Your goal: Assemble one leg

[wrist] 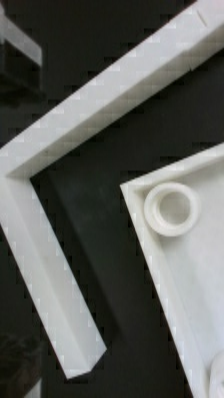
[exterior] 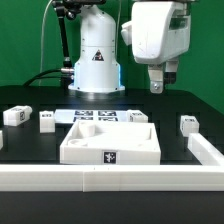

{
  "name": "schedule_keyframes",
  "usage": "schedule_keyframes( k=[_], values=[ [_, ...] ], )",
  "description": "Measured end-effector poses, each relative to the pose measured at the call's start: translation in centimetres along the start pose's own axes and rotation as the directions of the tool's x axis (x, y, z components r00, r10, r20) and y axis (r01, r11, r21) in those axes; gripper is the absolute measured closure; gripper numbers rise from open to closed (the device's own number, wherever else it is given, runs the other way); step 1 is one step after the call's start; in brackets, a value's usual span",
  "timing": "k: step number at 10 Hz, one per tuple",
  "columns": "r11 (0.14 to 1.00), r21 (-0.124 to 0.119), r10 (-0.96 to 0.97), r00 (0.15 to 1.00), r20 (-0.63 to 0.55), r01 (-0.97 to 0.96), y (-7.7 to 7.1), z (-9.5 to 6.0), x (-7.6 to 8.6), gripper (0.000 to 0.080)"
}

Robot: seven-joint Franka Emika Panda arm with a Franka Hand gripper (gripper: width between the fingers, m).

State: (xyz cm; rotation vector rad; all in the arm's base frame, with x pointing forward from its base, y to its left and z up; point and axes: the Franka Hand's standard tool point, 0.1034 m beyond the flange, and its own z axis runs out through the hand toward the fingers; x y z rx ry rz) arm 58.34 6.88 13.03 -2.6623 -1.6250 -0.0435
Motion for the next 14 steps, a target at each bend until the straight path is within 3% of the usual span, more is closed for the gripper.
schedule_keyframes(
  k=[8, 10, 12, 14],
  values=[
    [1.0, -0.004, -0.02, 1.0, 0.001, 0.02, -0.1, 0.2, -0.1, 0.015],
    [0.988, -0.057, -0.145, 0.989, -0.002, 0.145, -2.3, 2.1, -1.2, 0.015],
    [0.959, -0.056, -0.275, 0.961, 0.039, 0.276, -4.4, 4.0, -2.6, 0.015],
    [0.945, -0.043, -0.32, 0.944, 0.075, 0.324, -5.0, 4.8, -3.8, 0.015]
  ],
)
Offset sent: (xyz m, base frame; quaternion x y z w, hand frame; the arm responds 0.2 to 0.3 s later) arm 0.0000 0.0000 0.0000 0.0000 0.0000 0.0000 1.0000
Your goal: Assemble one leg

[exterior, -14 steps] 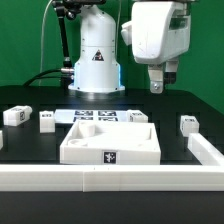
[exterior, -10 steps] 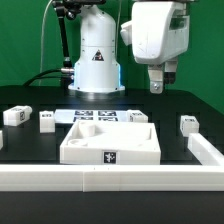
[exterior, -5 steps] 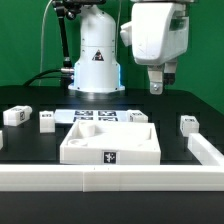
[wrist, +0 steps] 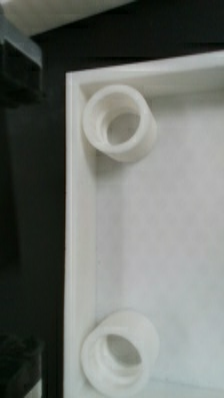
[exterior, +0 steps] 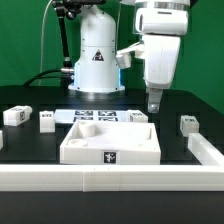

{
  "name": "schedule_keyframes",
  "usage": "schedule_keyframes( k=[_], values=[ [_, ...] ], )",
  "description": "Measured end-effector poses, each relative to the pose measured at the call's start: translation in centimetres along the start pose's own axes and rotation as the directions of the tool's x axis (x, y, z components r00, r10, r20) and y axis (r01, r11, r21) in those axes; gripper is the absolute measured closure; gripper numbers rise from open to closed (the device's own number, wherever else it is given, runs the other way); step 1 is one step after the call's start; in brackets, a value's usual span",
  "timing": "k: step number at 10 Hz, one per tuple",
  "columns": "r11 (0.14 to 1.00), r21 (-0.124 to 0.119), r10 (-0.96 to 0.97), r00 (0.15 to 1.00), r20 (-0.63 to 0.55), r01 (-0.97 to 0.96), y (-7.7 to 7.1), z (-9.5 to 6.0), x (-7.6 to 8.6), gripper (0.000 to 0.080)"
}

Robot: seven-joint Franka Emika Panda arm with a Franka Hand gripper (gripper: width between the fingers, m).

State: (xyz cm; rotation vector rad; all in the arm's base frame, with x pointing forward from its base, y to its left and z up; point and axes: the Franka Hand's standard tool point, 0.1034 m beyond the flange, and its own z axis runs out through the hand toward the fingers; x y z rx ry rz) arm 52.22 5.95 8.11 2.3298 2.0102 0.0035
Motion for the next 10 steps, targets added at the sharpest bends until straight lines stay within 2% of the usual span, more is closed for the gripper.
schedule_keyframes(
  k=[5, 6, 7, 8, 10],
  values=[
    [1.0, 0.001, 0.003, 1.0, 0.0, -0.003, -0.1, 0.1, -0.1, 0.015],
    [1.0, -0.026, -0.019, 1.0, -0.019, 0.018, -0.7, 0.7, -0.3, 0.015],
    [0.999, -0.035, -0.034, 0.999, -0.03, 0.033, -3.0, 2.0, -1.1, 0.015],
    [0.999, -0.02, -0.038, 0.999, -0.027, 0.038, -4.6, 2.7, -2.2, 0.015],
    [1.0, -0.008, -0.018, 0.999, -0.026, 0.018, -5.9, 3.7, -4.0, 0.015]
  ],
)
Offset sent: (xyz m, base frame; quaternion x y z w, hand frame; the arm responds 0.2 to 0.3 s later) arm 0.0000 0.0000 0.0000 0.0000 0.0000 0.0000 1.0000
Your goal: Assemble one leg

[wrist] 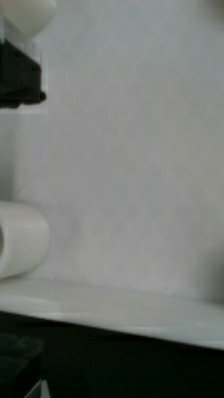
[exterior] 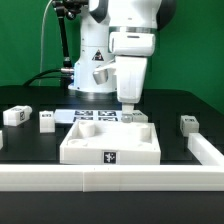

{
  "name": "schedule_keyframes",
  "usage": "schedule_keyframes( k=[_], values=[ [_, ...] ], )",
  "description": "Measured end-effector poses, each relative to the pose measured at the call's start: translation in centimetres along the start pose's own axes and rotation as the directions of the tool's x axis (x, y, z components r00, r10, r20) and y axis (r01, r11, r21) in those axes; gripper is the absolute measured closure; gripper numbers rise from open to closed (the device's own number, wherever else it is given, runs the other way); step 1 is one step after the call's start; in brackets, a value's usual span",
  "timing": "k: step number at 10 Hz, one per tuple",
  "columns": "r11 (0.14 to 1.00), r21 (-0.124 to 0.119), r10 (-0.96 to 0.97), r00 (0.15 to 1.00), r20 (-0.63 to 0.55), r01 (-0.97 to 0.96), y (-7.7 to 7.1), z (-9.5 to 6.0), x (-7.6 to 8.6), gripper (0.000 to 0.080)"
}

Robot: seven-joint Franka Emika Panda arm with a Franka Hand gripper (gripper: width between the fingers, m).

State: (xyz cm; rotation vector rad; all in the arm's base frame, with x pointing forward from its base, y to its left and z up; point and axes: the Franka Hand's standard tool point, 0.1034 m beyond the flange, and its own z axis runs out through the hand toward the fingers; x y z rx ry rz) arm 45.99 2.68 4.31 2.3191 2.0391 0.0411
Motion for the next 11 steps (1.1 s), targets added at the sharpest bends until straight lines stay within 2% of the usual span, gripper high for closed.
schedule_keyframes(
  k=[3, 6, 8, 9, 10, 11],
  values=[
    [0.999, 0.03, 0.019, 1.0, -0.001, -0.019, -0.6, 2.0, -0.7, 0.015],
    [0.999, 0.043, 0.025, 1.0, -0.002, -0.024, -0.8, 2.8, -0.1, 0.0159],
    [0.999, 0.044, 0.025, 1.0, -0.002, -0.025, -0.8, 2.8, -0.1, 0.0492],
    [0.999, 0.044, 0.025, 1.0, -0.002, -0.025, -0.8, 2.8, -0.1, 0.0492],
    [0.999, 0.044, 0.025, 1.0, -0.002, -0.025, -0.8, 2.8, -0.1, 0.0692],
    [0.999, 0.044, 0.025, 1.0, -0.002, -0.025, -0.8, 2.8, -0.1, 0.0742]
  ],
)
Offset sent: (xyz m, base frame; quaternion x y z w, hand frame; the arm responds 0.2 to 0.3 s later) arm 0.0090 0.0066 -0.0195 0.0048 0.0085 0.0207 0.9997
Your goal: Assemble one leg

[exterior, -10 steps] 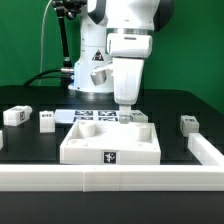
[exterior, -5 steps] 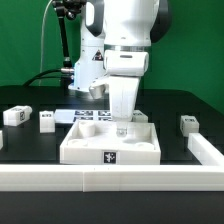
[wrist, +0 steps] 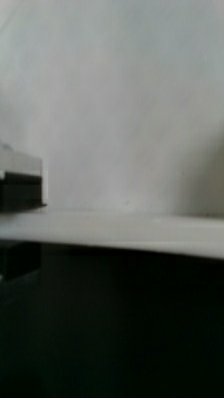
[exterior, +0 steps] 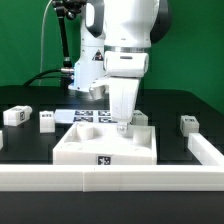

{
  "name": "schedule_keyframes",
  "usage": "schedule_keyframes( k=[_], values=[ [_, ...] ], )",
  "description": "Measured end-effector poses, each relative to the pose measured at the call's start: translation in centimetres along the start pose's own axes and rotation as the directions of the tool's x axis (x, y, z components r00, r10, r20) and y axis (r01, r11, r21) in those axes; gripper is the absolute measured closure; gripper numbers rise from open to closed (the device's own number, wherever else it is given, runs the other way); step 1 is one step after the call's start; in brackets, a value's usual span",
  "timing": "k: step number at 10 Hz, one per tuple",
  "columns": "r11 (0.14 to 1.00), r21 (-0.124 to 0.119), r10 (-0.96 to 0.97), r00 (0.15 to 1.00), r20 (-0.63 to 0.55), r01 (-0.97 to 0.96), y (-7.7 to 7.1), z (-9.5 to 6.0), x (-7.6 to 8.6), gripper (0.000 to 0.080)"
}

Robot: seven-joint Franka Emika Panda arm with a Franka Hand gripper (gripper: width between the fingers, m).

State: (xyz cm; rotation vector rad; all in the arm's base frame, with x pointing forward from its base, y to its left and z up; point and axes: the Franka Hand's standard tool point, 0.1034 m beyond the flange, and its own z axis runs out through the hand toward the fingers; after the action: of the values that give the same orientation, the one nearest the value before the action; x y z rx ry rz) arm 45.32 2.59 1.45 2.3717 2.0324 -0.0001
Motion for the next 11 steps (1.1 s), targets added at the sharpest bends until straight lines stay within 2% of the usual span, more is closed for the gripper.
schedule_keyframes(
  k=[5, 6, 7, 8, 11],
  values=[
    [1.0, 0.003, -0.009, 1.0, 0.003, 0.009, 0.0, 0.0, 0.0, 0.0742],
    [0.998, 0.02, -0.058, 0.998, 0.017, 0.057, 0.4, -0.1, 0.1, 0.0742],
    [0.997, 0.014, -0.083, 0.996, 0.018, 0.082, 0.9, -0.1, 0.7, 0.0742],
    [0.994, 0.019, -0.112, 0.993, 0.024, 0.111, 1.3, 0.0, 1.5, 0.0742],
    [0.991, -0.004, -0.134, 0.991, 0.014, 0.134, 3.0, 0.0, 4.4, 0.0741]
  ],
)
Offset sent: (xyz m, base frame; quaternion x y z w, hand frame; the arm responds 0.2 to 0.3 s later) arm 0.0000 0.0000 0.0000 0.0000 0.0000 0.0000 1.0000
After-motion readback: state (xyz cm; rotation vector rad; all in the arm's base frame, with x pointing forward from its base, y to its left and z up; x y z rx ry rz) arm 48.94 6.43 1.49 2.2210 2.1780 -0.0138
